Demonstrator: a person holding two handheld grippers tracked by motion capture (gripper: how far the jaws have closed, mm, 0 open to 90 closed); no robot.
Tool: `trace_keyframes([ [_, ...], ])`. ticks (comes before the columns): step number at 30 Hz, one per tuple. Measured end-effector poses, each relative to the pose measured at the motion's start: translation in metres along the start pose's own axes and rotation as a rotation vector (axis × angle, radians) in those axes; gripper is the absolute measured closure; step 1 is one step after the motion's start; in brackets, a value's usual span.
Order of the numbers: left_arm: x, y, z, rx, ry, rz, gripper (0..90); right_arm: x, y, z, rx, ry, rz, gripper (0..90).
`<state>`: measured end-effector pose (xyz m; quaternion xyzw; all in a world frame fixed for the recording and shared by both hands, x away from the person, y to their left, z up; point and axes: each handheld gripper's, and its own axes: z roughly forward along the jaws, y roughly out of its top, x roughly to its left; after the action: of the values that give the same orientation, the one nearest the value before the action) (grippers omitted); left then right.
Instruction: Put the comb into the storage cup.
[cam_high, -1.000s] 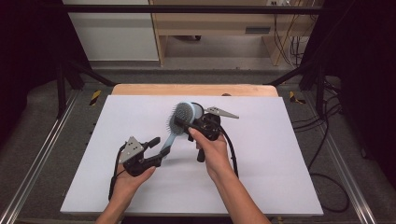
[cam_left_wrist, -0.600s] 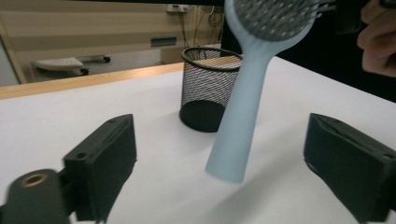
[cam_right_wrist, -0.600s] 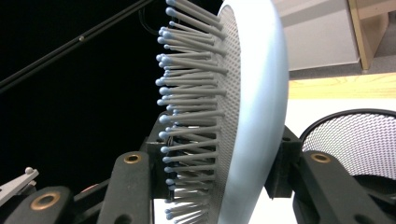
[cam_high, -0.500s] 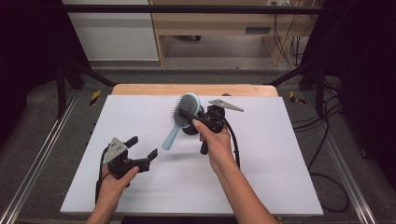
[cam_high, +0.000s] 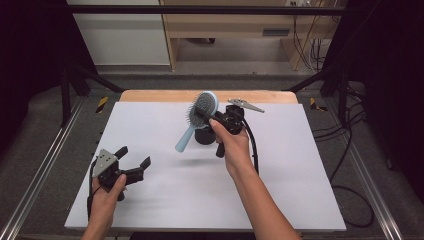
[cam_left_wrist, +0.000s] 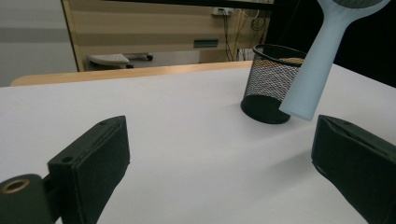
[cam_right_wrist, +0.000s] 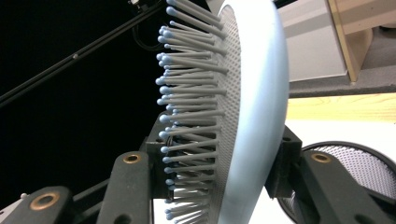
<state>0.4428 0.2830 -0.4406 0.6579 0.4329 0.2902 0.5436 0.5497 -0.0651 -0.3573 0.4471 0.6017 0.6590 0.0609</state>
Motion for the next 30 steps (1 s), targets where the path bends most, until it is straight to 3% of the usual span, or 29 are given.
trace_keyframes([
  [8,0.004,-0.001,0.000,-0.002,0.017,-0.008,4.7,-0.003,0.012,0.003,-0.019,-0.011,0.006,54.3],
  [14,0.006,0.000,-0.003,-0.038,0.006,-0.012,4.6,-0.005,0.020,0.005,-0.030,-0.019,0.007,54.3],
  [30,0.002,-0.002,0.001,-0.019,-0.006,0.002,4.6,-0.005,0.034,0.007,-0.051,-0.032,0.011,54.1],
])
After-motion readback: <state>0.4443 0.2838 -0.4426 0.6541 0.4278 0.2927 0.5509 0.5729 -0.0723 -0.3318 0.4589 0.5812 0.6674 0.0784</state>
